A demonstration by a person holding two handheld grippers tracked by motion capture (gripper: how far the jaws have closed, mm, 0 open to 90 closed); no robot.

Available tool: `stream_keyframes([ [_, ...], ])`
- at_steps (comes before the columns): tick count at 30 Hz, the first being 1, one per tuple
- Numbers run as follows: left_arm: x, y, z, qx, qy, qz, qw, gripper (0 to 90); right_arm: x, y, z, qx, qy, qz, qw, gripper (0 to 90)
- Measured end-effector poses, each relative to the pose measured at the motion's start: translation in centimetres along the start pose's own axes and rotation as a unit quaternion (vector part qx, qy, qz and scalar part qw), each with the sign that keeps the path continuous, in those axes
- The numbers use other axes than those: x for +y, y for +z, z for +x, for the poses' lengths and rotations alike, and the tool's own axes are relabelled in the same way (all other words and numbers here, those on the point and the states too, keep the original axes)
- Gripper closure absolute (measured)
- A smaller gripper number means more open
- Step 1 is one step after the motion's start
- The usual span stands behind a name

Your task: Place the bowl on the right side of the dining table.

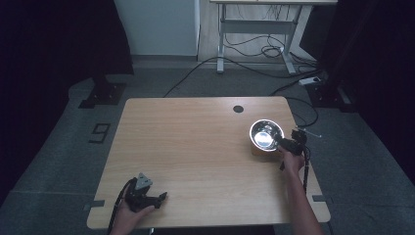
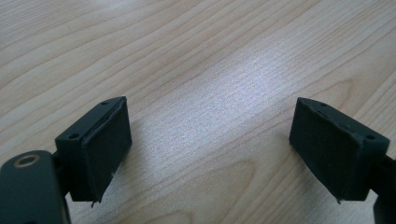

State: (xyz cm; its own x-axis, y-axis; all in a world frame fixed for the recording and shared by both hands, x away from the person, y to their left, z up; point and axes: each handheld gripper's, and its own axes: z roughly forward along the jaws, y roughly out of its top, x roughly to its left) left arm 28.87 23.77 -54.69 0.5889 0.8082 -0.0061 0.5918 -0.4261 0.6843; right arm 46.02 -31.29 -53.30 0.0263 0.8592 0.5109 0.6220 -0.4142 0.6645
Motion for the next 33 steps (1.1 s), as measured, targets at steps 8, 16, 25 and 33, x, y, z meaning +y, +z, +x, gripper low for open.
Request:
stream_keyframes([
  [8, 0.0, 0.0, 0.0, 0.0, 0.0, 0.0, 1.0, 12.4, 0.1, -0.2, -0.8, -0.015, 0.007, -0.009, 0.9998, 86.8],
  [16, 0.0, 0.0, 0.0, 0.0, 0.0, 0.0, 1.0, 12.4, -0.1, 0.0, -1.5, -0.032, 0.011, -0.009, 0.9994, 86.7],
  [25, 0.0, 0.0, 0.0, 0.001, -0.001, 0.0, 1.0, 12.5, -0.2, 0.3, -1.8, -0.036, 0.011, -0.003, 0.9993, 86.5],
  [33, 0.0, 0.0, 0.0, 0.002, -0.002, 0.0, 1.0, 12.5, -0.1, 0.5, -2.3, -0.026, 0.025, -0.009, 0.9993, 83.8],
])
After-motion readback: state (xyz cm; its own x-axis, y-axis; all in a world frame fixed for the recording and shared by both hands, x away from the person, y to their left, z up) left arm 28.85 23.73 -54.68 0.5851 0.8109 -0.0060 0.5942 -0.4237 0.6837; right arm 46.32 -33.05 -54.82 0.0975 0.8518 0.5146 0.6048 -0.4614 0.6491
